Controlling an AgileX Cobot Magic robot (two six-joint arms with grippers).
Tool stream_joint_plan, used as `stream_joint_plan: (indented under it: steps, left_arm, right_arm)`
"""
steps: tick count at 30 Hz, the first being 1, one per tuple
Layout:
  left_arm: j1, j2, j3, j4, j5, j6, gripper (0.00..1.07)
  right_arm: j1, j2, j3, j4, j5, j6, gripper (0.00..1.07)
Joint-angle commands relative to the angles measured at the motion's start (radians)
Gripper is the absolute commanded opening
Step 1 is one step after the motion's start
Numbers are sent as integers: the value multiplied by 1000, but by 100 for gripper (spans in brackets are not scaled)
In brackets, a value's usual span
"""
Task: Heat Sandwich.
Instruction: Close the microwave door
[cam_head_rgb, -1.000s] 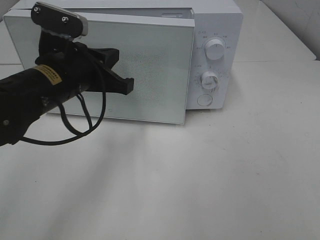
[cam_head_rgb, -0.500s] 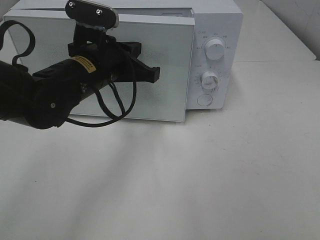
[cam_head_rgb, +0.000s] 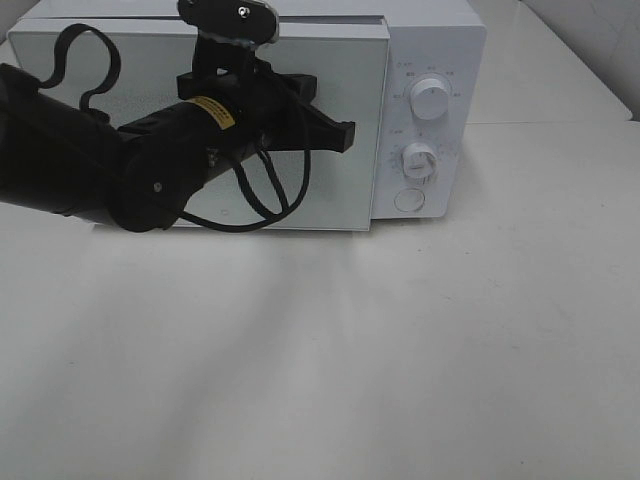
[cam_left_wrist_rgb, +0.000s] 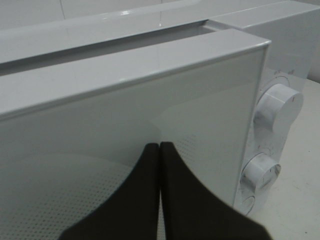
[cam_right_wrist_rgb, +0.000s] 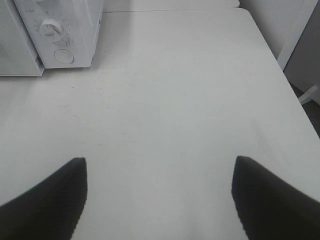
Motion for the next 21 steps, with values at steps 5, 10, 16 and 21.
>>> stream_joint_plan:
  steps: [5, 10, 16, 21]
  left_arm:
    - [8, 40, -83, -65, -13, 0, 0]
    - [8, 68, -123, -72, -5, 4, 0]
    - [9, 93, -161, -79, 10, 44, 0]
    - [23, 105, -183, -118, 12, 43, 0]
  right_arm:
    - [-7, -28, 2, 2, -11, -9, 76]
    - [-7, -28, 2, 2, -11, -9, 76]
    - [-7, -28, 2, 2, -11, -9, 76]
    - [-7, -28, 2, 2, -11, -9, 76]
